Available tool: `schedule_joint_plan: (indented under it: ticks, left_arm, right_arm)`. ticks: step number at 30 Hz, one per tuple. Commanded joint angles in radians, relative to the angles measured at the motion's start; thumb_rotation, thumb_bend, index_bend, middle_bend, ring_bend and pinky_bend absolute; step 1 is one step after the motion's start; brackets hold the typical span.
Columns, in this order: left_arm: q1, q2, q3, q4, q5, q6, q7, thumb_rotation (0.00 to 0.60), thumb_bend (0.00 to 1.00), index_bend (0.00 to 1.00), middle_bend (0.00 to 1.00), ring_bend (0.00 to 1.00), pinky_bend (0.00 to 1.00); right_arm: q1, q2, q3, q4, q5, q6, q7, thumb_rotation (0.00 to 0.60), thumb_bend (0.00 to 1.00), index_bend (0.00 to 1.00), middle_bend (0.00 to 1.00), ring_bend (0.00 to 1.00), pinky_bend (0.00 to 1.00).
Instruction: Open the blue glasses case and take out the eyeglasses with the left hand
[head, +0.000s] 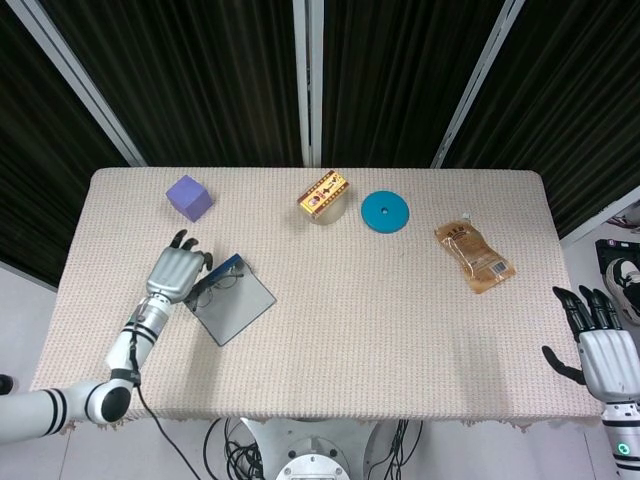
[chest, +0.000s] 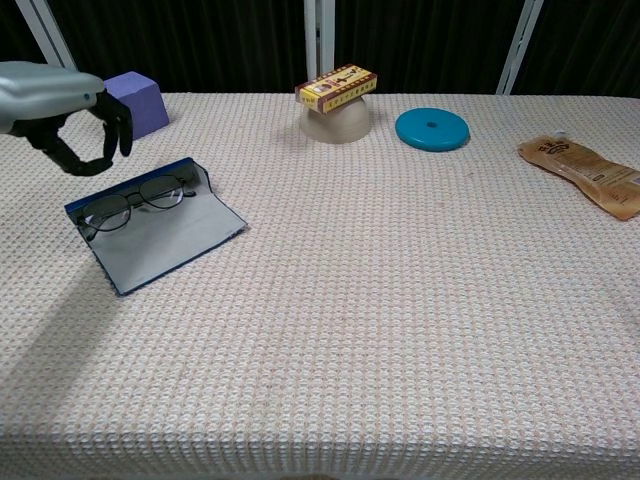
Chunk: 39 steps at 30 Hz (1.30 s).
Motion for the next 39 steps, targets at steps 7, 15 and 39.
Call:
schedule_joint_plan:
  ticks: [7,15,39]
  left_arm:
    - [-0.059,-0.126,-0.111,0.186,-0.184,-0.16,-0.002,0.6,0.45,0.24,0.31,0.08,0.0]
    - [-0.093,-0.09,-0.127,0.096,-0.278,-0.292,-0.044,0.6,0.46,0.23,0.37,0.11,0.0]
    - [-0.092,-0.11,-0.04,0.016,-0.048,-0.149,0.052,0.6,0.46,0.32,0.33,0.11,0.0]
  right_arm:
    - [0.004,-0.001,0.002,0.002,0.004,-0.007,0.002,0.6,0.19,0.0,0.14,0.0,0.0]
    - [0.004,-0.006,0.003,0.013,0.016,-0.016,0.011,0.6,0.19,0.0,0.14,0.0,0.0]
    - [0.011,-0.007,0.004,0.014,0.014,-0.023,0.014,0.6,0.19,0.0,0.14,0.0,0.0]
